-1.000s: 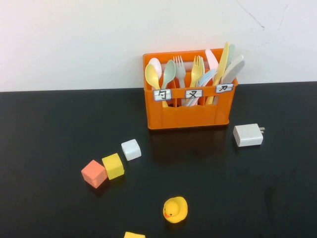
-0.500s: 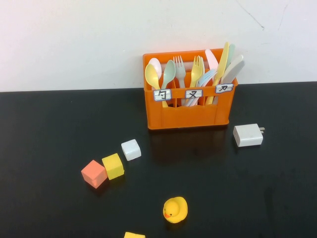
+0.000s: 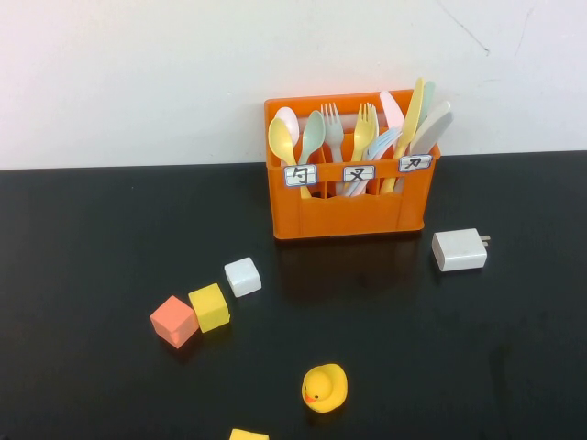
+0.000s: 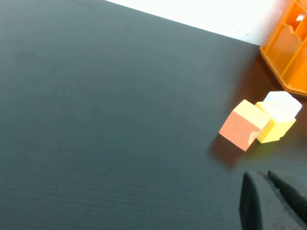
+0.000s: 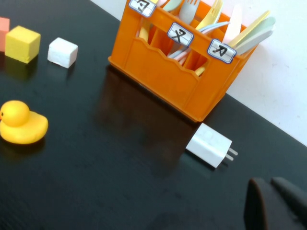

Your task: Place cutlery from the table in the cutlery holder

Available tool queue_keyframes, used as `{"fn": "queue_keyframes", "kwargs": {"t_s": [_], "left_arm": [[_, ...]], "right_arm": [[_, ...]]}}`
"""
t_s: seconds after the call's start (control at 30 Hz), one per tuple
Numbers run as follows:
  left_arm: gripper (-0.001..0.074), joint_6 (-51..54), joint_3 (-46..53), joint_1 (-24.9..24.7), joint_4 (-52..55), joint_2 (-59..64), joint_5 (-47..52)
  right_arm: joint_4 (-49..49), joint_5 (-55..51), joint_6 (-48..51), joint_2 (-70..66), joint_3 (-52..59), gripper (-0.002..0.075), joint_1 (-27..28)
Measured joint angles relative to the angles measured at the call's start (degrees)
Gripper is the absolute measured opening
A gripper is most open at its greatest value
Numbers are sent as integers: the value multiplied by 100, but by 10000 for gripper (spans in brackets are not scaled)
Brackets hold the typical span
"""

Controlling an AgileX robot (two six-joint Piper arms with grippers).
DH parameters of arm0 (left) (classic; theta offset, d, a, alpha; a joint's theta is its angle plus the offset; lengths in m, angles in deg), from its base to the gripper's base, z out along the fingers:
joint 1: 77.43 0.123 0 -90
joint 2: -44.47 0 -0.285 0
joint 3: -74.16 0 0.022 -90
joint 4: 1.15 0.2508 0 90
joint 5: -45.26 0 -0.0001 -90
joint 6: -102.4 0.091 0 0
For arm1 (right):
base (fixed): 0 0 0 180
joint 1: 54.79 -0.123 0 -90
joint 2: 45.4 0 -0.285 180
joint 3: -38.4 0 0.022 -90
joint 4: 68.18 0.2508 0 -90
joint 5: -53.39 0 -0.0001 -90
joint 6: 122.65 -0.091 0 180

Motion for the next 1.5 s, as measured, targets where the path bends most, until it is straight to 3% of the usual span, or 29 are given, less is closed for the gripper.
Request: {"fn": "queue_keyframes", "kwargs": {"t_s": [0.23, 0.6, 1.5], "left_arm": [[-1, 16, 0, 0, -51, 0, 0], [-1, 1279, 0, 0, -64, 0, 0], [-1, 1305, 0, 0, -76, 0, 19]], "right_arm": [[0, 0, 0, 0, 0, -2, 0], [0, 0, 0, 0, 0, -2, 0], [0, 0, 0, 24, 0, -2, 0]]}}
